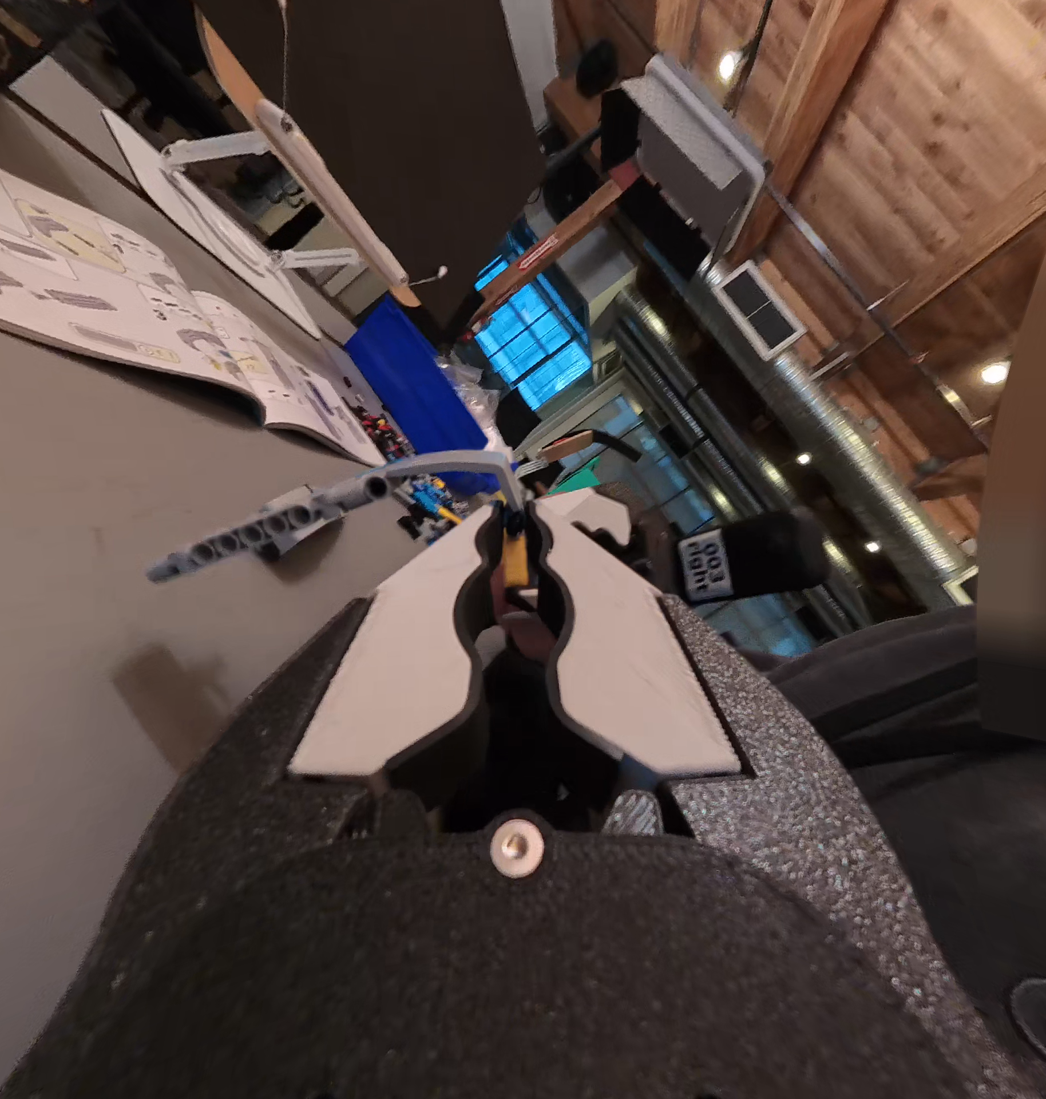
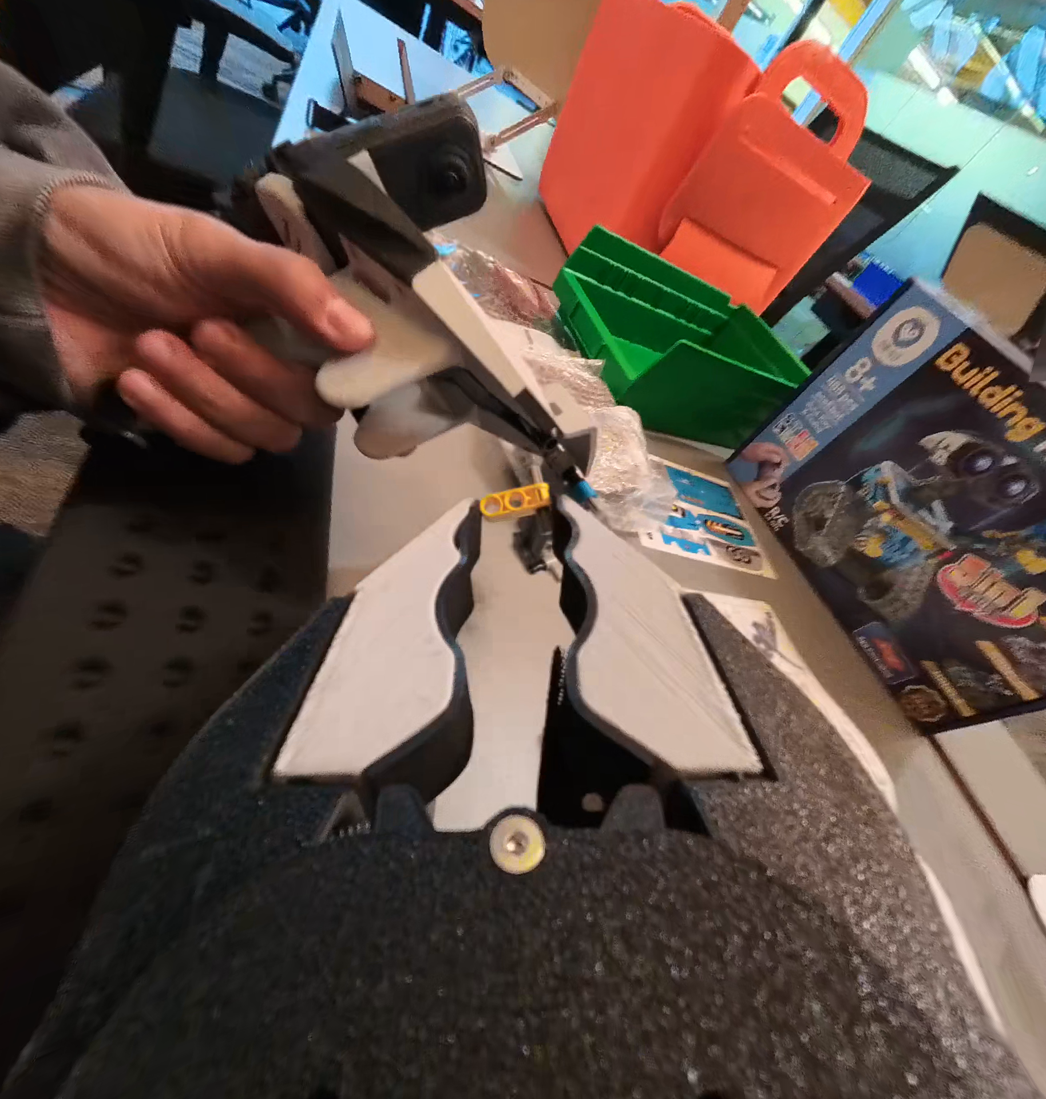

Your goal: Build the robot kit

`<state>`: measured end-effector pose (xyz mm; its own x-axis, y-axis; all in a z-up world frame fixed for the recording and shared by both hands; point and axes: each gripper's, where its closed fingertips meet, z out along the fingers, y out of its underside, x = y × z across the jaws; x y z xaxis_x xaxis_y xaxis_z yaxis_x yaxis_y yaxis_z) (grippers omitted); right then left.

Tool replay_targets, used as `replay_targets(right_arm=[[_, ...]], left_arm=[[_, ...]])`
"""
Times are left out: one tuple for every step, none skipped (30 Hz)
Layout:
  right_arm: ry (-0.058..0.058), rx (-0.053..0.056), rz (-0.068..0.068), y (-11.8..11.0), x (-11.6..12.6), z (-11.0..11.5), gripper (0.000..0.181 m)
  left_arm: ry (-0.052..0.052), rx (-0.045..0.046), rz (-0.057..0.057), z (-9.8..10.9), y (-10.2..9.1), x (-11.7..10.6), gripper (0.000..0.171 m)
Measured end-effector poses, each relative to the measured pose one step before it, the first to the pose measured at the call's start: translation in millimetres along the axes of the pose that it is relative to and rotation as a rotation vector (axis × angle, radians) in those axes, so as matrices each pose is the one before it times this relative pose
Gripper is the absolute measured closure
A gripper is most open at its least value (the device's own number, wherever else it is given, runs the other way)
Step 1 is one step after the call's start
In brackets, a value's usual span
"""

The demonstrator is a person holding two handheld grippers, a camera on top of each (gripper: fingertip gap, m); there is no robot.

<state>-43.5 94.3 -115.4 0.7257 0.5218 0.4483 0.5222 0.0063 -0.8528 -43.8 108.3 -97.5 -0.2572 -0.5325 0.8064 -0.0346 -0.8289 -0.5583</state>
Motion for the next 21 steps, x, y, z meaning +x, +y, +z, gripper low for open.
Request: replay_targets(right_arm=[[-0.0135, 0.0019, 0.0188, -1.13, -1.03, -1.8, 0.159], [0.0054, 0.0081, 0.0076, -1.91, 1.43, -2.09, 0.159], [0.0026, -0.0127, 0.0012, 1.36, 1.29, -0.59, 0.159], [-0.0004, -0.0234, -0.0071, 3.34, 0.5, 0.29, 0.159], [0.0058, -0.0081, -0.0117, 1.75, 0.68, -0.08, 0.159], [0.0056, -0.013, -0.0055, 2.42, 0.91, 0.31, 0.159], [-0.0037, -0.0145, -0.0063, 2.91, -0.3, 0.43, 0.159], [-0.0063, -0.0028, -0.0073, 1.22, -0.77, 0.21, 0.159], [0.0017, 0.0048, -0.0013, -0.66, 0.43, -0.19, 0.159], [-0.005, -0.0011, 0.0034, -0.27, -0.61, -0.07, 0.159], [-0.001, -0.0036, -0.0052, 0.48, -0.01, -0.22, 0.159], [-0.0005, 0.0018, -0.0077, 0.05, 0.14, -0.48, 0.159], [-0.0067, -0.0001, -0.0014, 0.31, -0.54, -0.31, 0.159], [-0.0104, -0.0017, 0.0007, 0.53, -1.05, 0.07, 0.159], [-0.0053, -0.0102, 0.0018, 1.67, -0.53, 0.62, 0.159], [-0.0065, -0.0116, -0.0071, 2.07, -0.88, 0.36, 0.159], [-0.0065, -0.0056, -0.0142, 1.37, -0.79, -0.36, 0.159], [-0.0081, -0.0037, -0.0083, 0.92, -0.53, -0.85, 0.159], [-0.0091, -0.0026, -0.0035, 0.65, -0.75, -0.98, 0.159], [-0.0106, -0.0027, 0.0007, 0.73, -1.13, -0.7, 0.159], [-0.0136, -0.0018, 0.0038, 0.9, -1.39, -0.79, 0.159]], left_arm=[[-0.0197, -0.02197, 0.0163, 2.26, 3.84, -1.91, 0.166], [-0.005, -0.01529, 0.0147, 2.14, 2.82, 0.33, 0.166], [-0.0064, -0.01099, 0.0142, 1.6, 2.01, 0.15, 0.166], [-0.0164, -0.00454, 0.0097, 0.91, 1.05, -1.73, 0.166], [-0.0004, -0.00284, 0.0006, 0.4, 0.43, -0.17, 0.166], [0.0073, -0.00152, -0.0004, 0.0, 0.14, 1.11, 0.166], [-0.0057, -0.0005, 0.0032, -0.07, 0.11, -0.73, 0.166], [-0.0014, -0.00642, 0.0032, 0.27, 1.2, -0.04, 0.166], [0.0004, -0.01022, 0.0062, 0.74, 1.75, 0.55, 0.166], [-0.0062, -0.00397, 0.0096, 0.38, 0.77, -0.04, 0.166], [-0.0078, -0.01018, 0.0045, 0.27, 1.39, -1.05, 0.166], [-0.0092, -0.01271, 0.0016, 0.49, 1.78, -1.56, 0.166], [-0.001, -0.00071, -0.0003, 0.05, 0.09, -0.14, 0.166], [-0.0024, -0.00333, 0.0004, 0.11, 0.52, -0.23, 0.166], [-0.0083, -0.00896, 0.0024, 0.5, 1.28, -1.28, 0.166], [-0.0066, -0.0102, -0.0015, 0.43, 1.46, -1.26, 0.166], [-0.0013, -0.00905, -0.0035, 0.48, 1.34, -0.59, 0.166], [-0.0012, -0.01028, 0.0005, 0.65, 1.62, -0.12, 0.166], [-0.0021, -0.00969, 0.0055, 0.47, 1.21, 0.18, 0.166], [-0.0057, -0.01076, 0.0071, 0.44, 1.55, -0.38, 0.166], [-0.006, -0.01294, 0.0071, 0.44, 1.79, -0.58, 0.166]])
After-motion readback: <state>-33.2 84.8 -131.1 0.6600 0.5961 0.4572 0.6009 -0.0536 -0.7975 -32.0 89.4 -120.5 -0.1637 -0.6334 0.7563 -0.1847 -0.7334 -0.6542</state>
